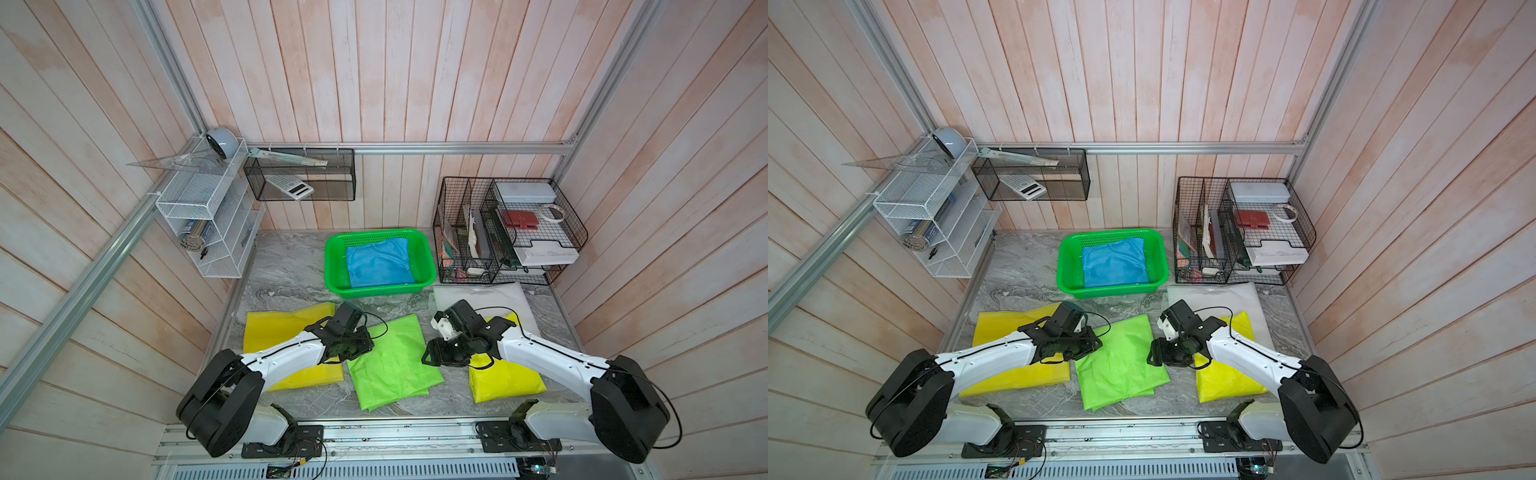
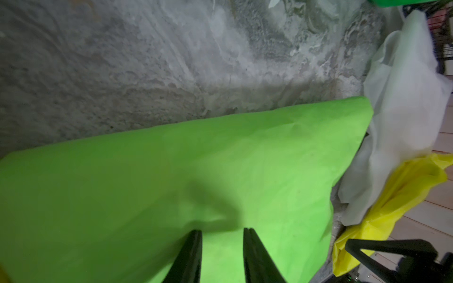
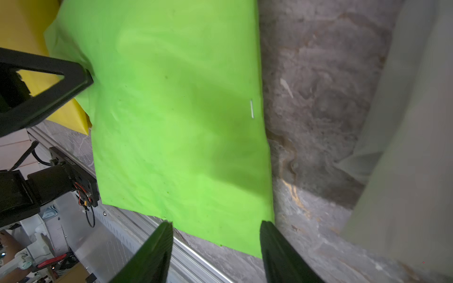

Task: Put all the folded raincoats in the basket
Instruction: Move the raincoat to the center of the board, then pick up the raincoat from the center of the board.

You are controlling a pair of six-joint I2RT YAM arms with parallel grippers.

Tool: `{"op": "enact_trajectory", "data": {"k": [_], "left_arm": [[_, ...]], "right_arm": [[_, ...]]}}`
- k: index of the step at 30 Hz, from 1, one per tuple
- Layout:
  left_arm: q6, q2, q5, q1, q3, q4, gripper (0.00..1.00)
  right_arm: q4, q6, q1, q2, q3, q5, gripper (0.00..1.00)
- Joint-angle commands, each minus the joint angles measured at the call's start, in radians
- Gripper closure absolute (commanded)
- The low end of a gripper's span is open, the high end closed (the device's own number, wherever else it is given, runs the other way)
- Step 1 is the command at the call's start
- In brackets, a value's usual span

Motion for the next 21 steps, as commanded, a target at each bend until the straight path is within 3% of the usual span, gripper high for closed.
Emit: {"op": "enact_trajectory", "data": {"k": [1, 9, 21], "left_arm": [[0.029, 0.008, -0.1, 0.0, -0.006, -0.033, 0.67], [0.003, 0.026, -0.098, 0.003, -0.07, 0.0, 0.67], [0.003, 0.017, -0.093, 0.003, -0.096, -0.002, 0.67]], "right_arm": [[-0.022, 0.039, -0.01, -0.023, -0.05, -0.033, 0.36], [0.103, 0.077, -0.034, 0.01, -0.141, -0.098, 0.36], [0.474, 0.269, -0.038, 0.143, -0.221, -0.226, 0.42]]}}
